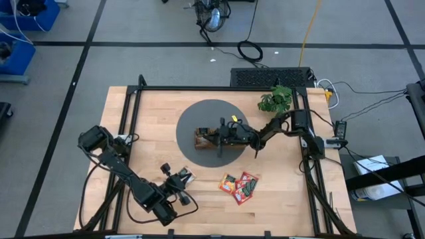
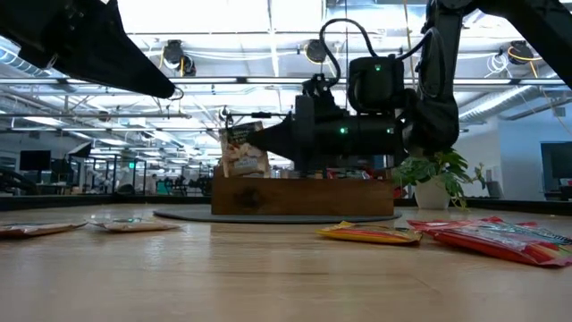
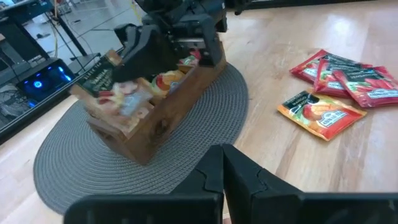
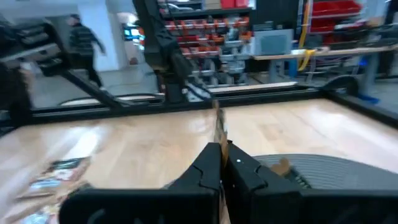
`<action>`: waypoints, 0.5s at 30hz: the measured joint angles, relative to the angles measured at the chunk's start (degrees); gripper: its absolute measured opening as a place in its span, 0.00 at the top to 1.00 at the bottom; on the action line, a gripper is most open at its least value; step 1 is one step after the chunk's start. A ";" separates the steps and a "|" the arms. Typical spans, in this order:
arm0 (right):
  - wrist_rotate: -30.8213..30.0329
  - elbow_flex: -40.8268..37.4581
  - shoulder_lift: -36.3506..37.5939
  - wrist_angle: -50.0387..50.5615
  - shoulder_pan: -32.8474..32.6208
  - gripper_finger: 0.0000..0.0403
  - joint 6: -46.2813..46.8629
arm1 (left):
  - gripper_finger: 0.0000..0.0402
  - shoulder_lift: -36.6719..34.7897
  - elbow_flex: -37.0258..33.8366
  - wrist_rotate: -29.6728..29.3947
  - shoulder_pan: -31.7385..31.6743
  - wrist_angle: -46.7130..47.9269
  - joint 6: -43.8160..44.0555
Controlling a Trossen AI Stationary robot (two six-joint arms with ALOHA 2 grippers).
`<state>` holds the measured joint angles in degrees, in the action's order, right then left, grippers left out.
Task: Pick & Place Tea
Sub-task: Put the brown tea bag into the left section of the wooden organizer
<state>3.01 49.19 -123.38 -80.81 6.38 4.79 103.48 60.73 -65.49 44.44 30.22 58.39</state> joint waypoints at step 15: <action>-6.02 -0.04 0.01 7.16 -0.66 1.00 -4.19 | 0.99 0.00 0.00 0.02 0.06 -0.09 -0.07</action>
<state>-3.01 49.15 -123.37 -73.65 5.72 0.60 103.48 60.73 -65.47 44.49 30.13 58.32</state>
